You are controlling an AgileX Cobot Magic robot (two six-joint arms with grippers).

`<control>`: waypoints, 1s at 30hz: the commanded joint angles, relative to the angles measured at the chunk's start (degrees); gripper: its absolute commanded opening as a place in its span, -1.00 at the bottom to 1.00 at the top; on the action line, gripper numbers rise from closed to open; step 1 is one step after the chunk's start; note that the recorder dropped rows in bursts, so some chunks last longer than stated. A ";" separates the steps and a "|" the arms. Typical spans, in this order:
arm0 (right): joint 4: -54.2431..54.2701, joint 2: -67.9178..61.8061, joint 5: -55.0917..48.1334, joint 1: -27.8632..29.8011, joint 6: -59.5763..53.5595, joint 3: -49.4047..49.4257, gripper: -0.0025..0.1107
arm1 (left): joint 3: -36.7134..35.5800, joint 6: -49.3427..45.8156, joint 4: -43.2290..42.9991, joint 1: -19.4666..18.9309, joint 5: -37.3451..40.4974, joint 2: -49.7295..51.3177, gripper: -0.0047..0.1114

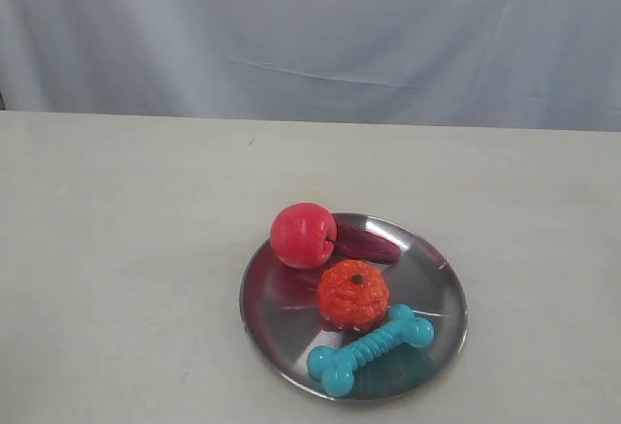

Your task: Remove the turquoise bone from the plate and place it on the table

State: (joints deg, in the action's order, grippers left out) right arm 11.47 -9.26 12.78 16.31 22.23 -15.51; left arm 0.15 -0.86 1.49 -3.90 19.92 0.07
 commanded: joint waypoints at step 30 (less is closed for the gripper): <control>12.86 -68.45 -71.92 0.12 -68.63 -58.17 -0.96 | -0.15 0.24 0.36 0.44 -0.31 -0.07 -0.92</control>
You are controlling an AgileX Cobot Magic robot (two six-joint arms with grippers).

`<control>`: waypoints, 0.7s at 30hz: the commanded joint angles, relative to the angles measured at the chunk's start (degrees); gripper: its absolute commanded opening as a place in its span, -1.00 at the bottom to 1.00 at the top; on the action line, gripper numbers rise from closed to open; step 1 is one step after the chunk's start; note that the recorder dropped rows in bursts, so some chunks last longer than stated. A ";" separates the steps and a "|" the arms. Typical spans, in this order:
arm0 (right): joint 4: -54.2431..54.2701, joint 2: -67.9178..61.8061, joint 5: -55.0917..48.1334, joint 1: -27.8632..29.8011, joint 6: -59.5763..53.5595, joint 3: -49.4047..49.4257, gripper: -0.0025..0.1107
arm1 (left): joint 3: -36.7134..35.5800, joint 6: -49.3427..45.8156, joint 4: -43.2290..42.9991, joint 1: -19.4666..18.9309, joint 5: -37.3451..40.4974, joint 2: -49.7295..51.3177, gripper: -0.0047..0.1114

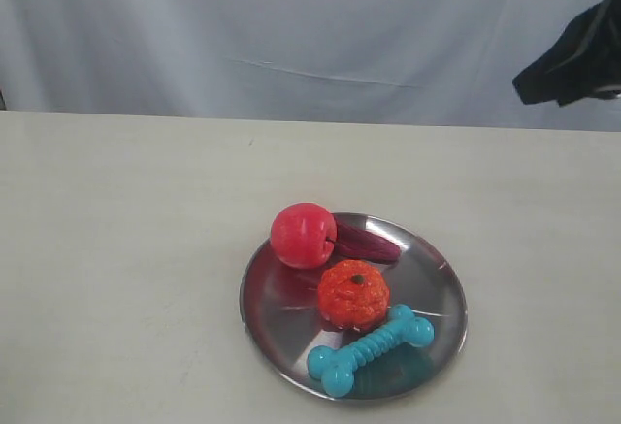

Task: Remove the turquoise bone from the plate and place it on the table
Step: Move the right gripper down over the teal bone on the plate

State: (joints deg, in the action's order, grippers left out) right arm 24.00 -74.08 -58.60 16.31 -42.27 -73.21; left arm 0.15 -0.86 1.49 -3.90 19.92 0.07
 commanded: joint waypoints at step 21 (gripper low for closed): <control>-7.31 -22.30 2.19 -9.92 -14.15 5.53 0.12 | -0.15 0.24 0.36 0.44 -0.31 -0.07 -0.92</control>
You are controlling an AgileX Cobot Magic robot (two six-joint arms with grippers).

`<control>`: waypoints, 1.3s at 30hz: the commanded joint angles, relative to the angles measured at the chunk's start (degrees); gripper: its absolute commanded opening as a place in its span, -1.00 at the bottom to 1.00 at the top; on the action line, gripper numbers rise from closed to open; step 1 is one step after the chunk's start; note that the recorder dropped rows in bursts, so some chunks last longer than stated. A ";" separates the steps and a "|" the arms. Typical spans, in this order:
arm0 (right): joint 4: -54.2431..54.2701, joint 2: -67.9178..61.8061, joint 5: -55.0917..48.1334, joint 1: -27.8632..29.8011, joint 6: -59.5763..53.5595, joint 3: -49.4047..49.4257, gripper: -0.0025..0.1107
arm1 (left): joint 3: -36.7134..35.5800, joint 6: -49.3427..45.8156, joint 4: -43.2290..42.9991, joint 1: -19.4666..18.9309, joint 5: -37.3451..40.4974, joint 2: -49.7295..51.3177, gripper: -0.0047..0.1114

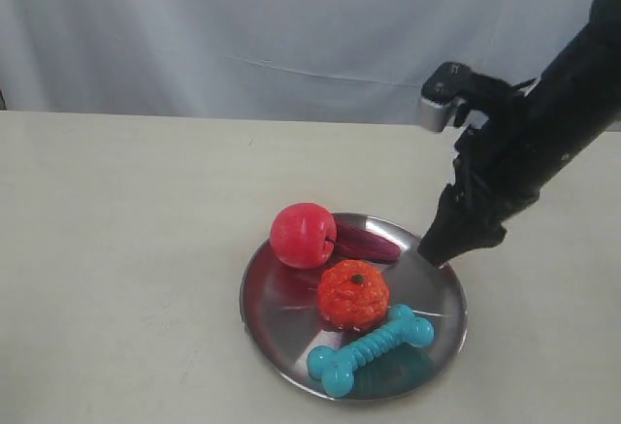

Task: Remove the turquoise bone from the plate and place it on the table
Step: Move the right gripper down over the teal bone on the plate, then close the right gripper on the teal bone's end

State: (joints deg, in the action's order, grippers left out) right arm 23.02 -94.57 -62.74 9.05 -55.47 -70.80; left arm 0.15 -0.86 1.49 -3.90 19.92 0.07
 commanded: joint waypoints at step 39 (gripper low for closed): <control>-7.27 -14.07 20.92 -12.28 -0.82 10.24 -0.77 | -0.15 0.24 0.36 0.44 -0.31 -0.07 -0.92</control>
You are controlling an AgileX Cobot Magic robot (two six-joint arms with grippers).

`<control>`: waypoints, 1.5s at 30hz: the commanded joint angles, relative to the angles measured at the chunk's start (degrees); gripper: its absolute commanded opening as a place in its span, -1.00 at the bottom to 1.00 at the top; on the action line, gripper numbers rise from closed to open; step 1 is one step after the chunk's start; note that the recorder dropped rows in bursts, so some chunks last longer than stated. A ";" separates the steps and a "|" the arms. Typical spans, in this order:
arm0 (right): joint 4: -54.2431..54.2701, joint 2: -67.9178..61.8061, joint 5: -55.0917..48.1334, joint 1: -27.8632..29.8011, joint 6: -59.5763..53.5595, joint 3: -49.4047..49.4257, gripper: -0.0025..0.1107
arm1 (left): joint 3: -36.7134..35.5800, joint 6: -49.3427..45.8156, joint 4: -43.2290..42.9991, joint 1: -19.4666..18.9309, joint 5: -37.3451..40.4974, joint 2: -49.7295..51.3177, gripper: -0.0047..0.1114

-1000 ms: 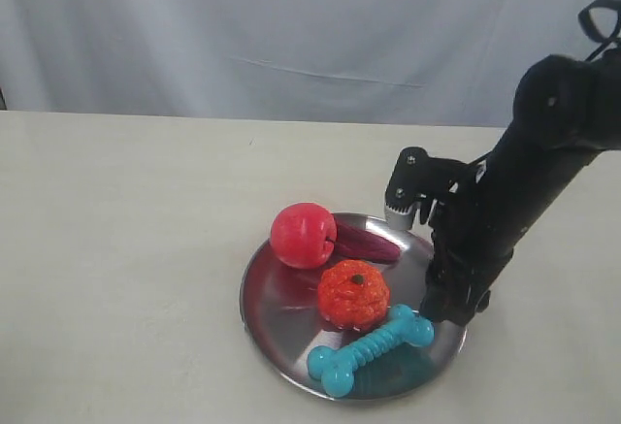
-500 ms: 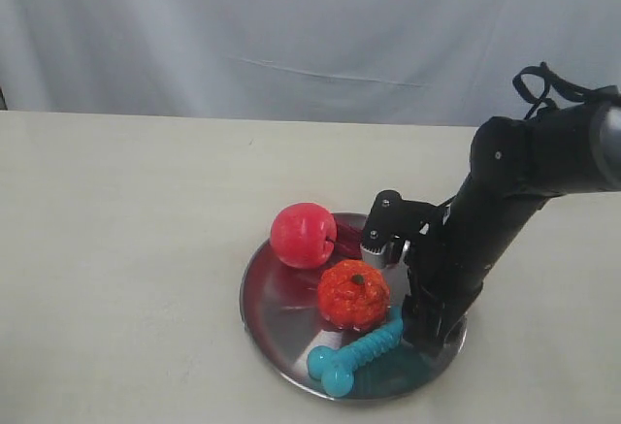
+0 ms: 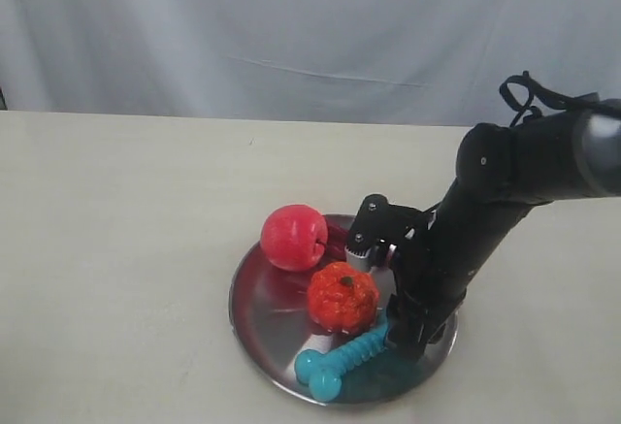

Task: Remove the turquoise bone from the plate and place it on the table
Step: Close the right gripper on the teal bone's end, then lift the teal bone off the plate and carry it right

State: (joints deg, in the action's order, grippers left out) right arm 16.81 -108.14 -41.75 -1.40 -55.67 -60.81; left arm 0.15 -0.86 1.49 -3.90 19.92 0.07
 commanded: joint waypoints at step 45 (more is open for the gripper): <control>-20.26 25.15 -12.34 6.80 38.10 -14.24 -0.96 | -0.15 0.24 0.36 0.44 -0.31 -0.07 -0.92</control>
State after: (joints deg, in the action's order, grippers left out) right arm -1.97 -83.29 -53.02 2.29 -20.86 -74.61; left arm 0.15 -0.86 1.49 -3.90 19.92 0.07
